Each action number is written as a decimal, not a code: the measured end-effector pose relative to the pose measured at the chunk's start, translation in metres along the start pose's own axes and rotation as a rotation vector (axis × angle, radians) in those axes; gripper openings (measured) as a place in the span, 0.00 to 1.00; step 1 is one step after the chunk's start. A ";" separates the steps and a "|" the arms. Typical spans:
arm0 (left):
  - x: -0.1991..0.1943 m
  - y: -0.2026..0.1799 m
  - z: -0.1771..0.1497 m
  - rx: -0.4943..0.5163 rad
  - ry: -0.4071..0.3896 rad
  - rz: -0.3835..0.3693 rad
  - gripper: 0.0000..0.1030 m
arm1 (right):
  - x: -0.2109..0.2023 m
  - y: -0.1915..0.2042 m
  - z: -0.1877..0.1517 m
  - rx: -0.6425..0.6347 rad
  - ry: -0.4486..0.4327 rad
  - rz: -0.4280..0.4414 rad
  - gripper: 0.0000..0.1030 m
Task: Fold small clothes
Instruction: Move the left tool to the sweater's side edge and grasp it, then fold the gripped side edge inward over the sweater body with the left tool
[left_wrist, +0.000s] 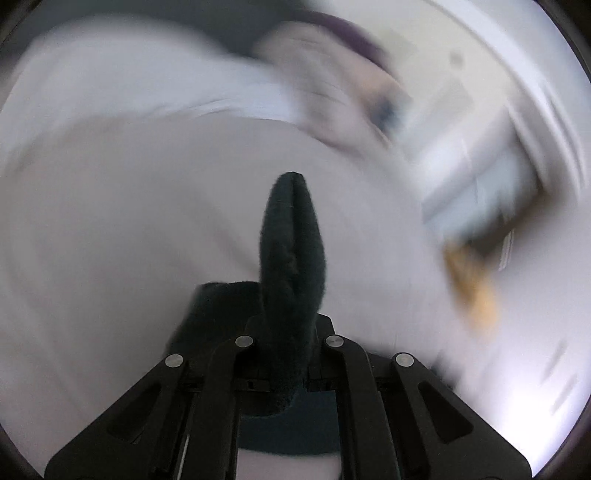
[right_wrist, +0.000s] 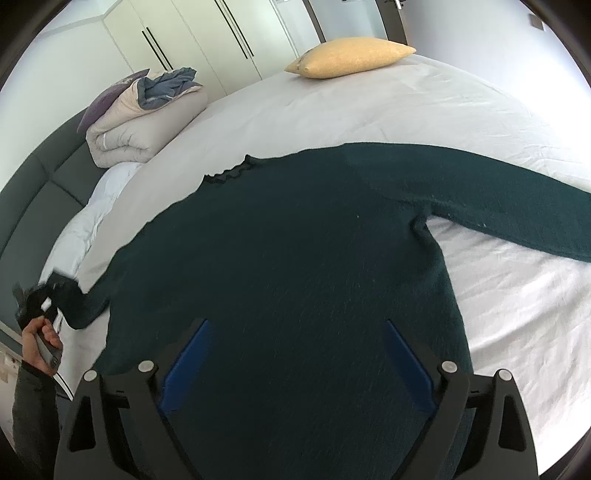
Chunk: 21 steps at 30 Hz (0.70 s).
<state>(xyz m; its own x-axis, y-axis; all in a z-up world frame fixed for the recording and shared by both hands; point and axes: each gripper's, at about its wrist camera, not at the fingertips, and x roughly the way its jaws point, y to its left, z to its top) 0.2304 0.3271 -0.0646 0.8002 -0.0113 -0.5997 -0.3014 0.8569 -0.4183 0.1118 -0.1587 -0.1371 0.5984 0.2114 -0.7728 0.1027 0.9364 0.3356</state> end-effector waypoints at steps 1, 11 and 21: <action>0.006 -0.043 -0.013 0.185 0.007 0.040 0.07 | 0.003 0.000 0.004 0.007 0.000 0.012 0.92; 0.057 -0.189 -0.160 0.871 -0.007 0.137 0.07 | 0.075 0.019 0.059 0.111 0.169 0.321 0.87; 0.037 -0.203 -0.183 0.884 -0.043 0.154 0.07 | 0.186 0.115 0.111 0.179 0.402 0.671 0.80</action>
<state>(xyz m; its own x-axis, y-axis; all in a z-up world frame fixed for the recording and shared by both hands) 0.2266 0.0583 -0.1270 0.8078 0.1406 -0.5725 0.0881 0.9315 0.3530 0.3232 -0.0430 -0.1819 0.2487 0.8302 -0.4989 -0.0314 0.5217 0.8525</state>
